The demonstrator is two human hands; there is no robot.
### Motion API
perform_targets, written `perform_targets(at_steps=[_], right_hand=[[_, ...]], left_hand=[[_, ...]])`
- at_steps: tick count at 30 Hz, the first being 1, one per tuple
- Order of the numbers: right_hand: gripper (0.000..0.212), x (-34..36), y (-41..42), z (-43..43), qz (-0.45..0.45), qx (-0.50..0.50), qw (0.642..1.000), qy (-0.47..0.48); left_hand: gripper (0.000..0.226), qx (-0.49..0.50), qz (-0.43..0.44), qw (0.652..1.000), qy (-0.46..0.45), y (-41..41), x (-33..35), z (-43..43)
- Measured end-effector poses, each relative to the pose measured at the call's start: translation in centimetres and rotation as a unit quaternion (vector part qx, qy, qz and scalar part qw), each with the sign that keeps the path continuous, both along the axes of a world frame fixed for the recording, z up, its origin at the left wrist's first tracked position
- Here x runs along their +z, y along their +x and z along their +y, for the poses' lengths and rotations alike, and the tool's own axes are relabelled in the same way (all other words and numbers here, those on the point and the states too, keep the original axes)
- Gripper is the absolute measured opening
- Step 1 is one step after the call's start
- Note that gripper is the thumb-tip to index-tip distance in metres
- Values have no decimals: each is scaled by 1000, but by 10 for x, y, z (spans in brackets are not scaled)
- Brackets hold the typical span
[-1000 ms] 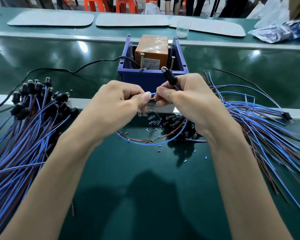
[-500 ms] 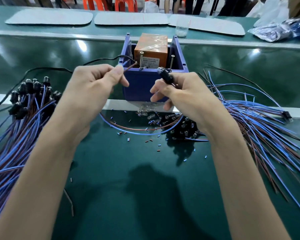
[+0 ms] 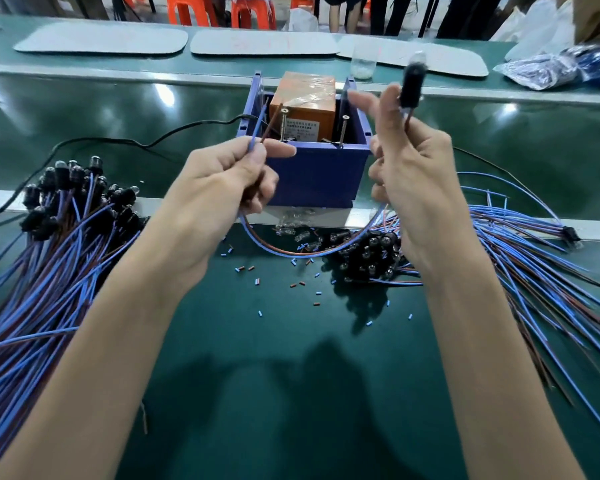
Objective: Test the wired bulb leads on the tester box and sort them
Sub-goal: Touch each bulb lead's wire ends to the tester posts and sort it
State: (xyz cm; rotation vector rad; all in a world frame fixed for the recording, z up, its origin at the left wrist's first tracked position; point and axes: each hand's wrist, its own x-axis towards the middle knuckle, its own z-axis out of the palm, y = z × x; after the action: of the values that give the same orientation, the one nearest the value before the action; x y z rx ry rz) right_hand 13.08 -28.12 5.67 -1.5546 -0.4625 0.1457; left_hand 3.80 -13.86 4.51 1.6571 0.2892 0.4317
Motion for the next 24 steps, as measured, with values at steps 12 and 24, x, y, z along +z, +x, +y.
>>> perform_targets(at_steps=[12,24], right_hand=[[56,-8,-9,18,124,131,983,-32],[3,-10,-15,15,84,181,980,23]], left_hand=[[18,60,-127,970,-199,8,-1,-32],[7,87,-72,934,-338,10,1,-39]])
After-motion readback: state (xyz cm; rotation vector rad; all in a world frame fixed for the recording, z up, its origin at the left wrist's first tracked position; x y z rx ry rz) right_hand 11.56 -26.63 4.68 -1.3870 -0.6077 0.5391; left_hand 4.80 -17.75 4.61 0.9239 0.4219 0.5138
